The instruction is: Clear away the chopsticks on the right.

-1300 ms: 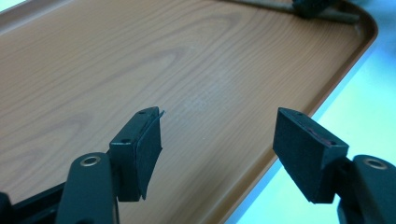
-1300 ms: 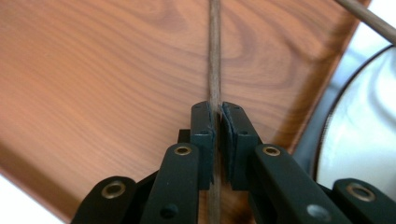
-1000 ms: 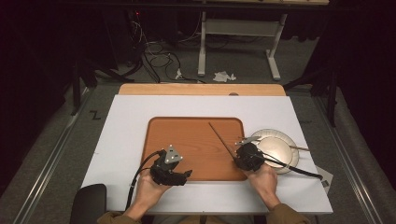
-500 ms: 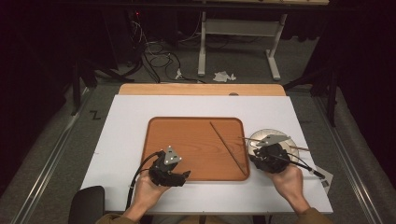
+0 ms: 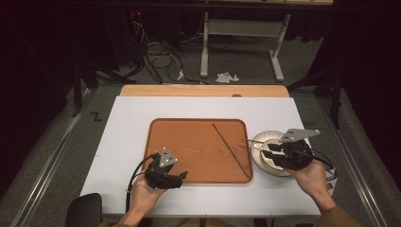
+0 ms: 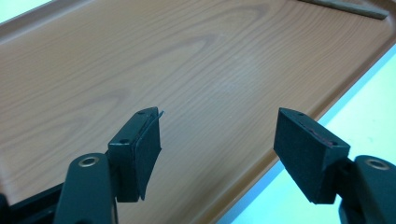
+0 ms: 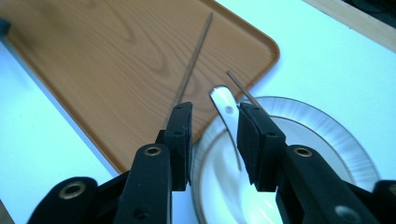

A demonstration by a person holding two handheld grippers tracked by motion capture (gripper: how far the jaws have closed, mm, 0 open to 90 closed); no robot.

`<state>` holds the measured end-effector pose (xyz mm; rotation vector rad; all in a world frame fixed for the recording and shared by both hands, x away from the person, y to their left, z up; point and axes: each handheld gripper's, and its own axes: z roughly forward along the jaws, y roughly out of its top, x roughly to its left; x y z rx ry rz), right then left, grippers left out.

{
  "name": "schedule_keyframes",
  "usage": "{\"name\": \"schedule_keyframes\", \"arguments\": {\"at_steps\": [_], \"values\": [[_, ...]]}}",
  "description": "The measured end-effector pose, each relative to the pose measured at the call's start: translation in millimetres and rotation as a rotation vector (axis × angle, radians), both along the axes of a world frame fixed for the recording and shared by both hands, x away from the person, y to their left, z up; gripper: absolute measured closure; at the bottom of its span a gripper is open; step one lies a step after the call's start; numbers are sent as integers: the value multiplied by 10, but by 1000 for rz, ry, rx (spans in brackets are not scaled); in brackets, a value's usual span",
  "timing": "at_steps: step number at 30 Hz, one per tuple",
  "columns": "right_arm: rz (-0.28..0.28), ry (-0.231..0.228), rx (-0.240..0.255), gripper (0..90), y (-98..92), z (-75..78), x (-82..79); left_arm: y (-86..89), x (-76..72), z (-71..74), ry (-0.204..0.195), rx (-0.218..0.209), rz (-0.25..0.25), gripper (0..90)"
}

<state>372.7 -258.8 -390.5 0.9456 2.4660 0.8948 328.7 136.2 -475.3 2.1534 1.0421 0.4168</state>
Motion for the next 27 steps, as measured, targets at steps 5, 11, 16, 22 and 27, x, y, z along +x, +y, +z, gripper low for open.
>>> {"name": "schedule_keyframes", "arguments": {"at_steps": [5, 11, 16, 22, 27], "values": [[-33, -10, 20, 669, -210, 40, 22, 4, -14, -7, 2, 10, 0, 317], [-62, -19, 9, 686, -363, 73, 59, 23, -31, -7, 5, 6, 9, 318], [-91, -22, -27, 711, -497, 78, 133, 35, -26, -25, 15, 7, 11, 318], [-150, -18, -37, 727, -719, 34, 232, 40, -19, -34, 19, 10, 15, 318], [-197, 6, -43, 730, -887, -60, 332, 44, -17, -39, 20, 12, 19, 318]]}}
